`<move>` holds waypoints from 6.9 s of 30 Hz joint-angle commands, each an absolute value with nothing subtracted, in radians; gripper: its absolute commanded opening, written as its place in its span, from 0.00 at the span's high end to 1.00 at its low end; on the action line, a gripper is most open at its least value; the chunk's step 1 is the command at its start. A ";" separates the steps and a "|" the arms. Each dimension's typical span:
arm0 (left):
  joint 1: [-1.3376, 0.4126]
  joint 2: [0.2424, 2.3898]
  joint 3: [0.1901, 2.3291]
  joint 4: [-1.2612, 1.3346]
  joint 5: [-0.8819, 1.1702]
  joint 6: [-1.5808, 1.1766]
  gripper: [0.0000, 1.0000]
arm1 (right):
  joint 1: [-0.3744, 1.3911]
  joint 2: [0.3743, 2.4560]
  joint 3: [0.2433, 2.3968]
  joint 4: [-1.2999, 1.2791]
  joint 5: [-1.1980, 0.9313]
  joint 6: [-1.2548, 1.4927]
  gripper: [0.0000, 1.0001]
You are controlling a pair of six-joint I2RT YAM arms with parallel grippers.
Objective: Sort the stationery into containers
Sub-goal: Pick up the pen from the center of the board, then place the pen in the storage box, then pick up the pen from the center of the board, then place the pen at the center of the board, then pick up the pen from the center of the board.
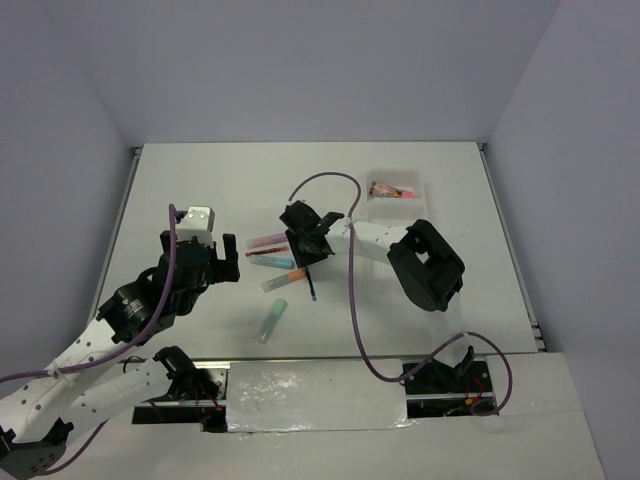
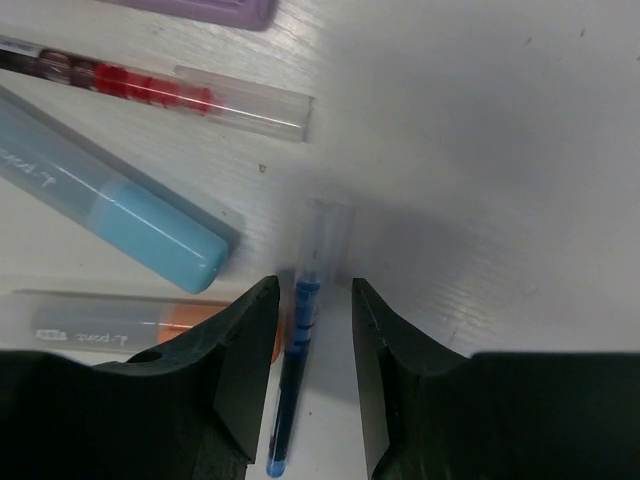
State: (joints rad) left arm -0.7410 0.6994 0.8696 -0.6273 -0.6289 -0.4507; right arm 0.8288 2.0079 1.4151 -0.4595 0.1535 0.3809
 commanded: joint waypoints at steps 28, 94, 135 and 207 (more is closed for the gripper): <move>-0.735 0.670 0.873 -0.586 -0.603 -0.440 0.01 | 0.634 1.793 1.635 -0.739 0.067 -0.630 1.00; -0.729 0.690 0.873 -0.588 -0.612 -0.442 0.01 | 0.810 2.174 1.856 -0.666 -0.276 -0.649 0.64; -0.729 0.664 0.871 -0.588 -0.601 -0.437 0.01 | 0.824 2.382 1.945 -0.759 -0.314 -0.677 1.00; -0.726 0.733 0.894 -0.630 -0.730 -0.530 0.01 | 0.575 1.348 1.176 -0.165 -0.240 -0.033 0.00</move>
State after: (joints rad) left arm -0.7334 0.7540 0.8639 -0.6136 -0.6247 -0.4603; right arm 0.4759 1.3949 1.2938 -0.3988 -0.1791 -0.2657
